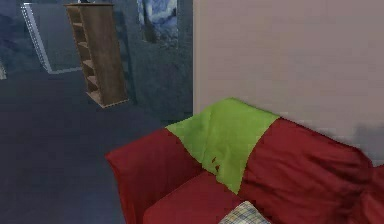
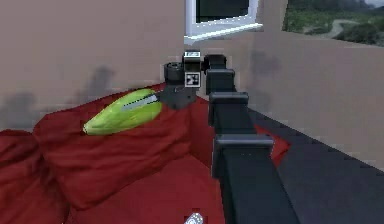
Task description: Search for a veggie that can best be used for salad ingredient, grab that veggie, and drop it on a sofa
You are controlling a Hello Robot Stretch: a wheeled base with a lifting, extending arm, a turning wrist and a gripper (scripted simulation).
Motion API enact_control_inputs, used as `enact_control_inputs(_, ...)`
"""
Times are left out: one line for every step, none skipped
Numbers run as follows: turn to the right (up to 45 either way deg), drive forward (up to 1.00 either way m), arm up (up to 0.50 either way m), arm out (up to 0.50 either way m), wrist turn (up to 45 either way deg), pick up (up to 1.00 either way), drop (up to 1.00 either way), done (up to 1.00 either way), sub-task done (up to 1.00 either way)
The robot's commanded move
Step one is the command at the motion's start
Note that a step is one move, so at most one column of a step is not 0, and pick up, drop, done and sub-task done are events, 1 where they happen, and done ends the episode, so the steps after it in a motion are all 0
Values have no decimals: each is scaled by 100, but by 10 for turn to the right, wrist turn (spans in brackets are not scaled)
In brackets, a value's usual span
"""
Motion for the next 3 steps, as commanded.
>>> enact_control_inputs(0,0,0,0,-450,0,0,0,0)
enact_control_inputs(0,0,-34,0,0,0,0,0,0)
enact_control_inputs(0,0,-32,0,0,0,0,0,0)
